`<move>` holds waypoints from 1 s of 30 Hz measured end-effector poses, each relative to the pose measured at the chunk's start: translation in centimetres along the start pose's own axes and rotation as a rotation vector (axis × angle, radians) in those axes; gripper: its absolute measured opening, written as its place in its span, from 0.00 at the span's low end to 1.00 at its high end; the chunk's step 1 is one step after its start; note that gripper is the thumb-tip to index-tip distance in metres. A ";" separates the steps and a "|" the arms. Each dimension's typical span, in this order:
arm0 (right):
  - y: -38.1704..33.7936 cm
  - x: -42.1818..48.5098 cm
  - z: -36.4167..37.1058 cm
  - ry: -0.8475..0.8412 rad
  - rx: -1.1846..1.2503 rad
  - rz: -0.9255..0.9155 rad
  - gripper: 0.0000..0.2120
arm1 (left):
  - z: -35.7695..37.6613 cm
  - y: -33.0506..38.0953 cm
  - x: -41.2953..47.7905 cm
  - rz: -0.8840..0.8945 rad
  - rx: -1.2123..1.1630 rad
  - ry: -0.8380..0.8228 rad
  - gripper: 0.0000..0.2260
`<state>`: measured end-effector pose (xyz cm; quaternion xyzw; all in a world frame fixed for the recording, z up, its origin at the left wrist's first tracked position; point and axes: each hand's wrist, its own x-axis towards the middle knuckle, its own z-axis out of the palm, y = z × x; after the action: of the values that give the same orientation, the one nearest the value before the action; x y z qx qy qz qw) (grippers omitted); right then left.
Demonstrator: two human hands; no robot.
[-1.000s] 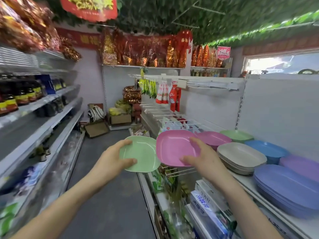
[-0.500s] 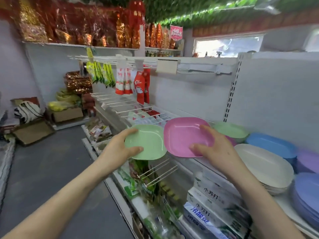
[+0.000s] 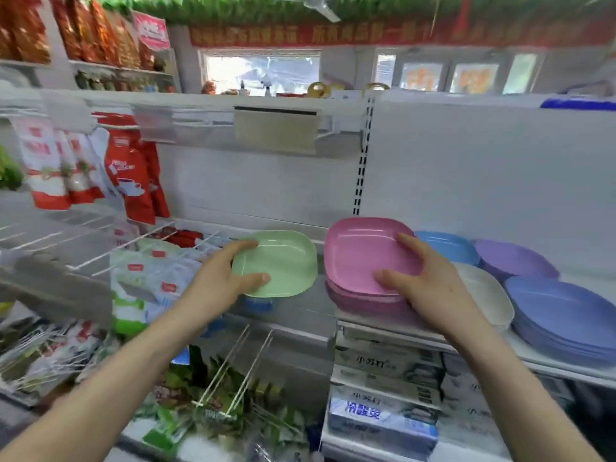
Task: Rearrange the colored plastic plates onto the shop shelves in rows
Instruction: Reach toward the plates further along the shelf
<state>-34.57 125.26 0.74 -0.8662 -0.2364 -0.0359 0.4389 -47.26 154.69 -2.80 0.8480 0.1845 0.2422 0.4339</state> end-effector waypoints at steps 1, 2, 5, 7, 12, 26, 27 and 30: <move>0.0 -0.3 -0.3 0.023 -0.017 0.022 0.37 | 0.3 0.0 0.6 0.015 -0.017 -0.021 0.28; 0.0 -0.5 -0.7 0.039 -0.033 0.042 0.37 | 0.6 0.1 1.1 0.025 -0.023 -0.040 0.28; -0.4 -0.6 -1.8 0.031 -0.124 0.098 0.35 | 1.5 0.4 2.4 0.054 -0.028 -0.063 0.27; -0.5 -0.5 -2.3 0.019 -0.174 0.121 0.35 | 1.8 0.7 3.0 0.058 -0.052 -0.075 0.27; -1.1 0.1 -2.2 -0.057 -0.337 0.125 0.35 | 1.5 1.0 4.5 0.069 -0.101 -0.088 0.28; 0.5 5.0 -0.1 -0.390 -0.835 0.026 0.32 | -0.2 1.0 5.9 0.070 -0.096 -0.054 0.27; 0.9 5.2 0.1 -0.382 -0.871 -0.001 0.33 | -0.2 1.0 5.9 0.067 -0.089 -0.049 0.27; 1.8 5.5 0.6 -0.373 -0.950 -0.050 0.33 | 0.1 0.8 5.9 0.060 -0.083 -0.047 0.27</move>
<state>-28.95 126.89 0.53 -0.9558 -0.2889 0.0052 -0.0538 -42.28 157.28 -0.74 0.8397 0.1385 0.2423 0.4658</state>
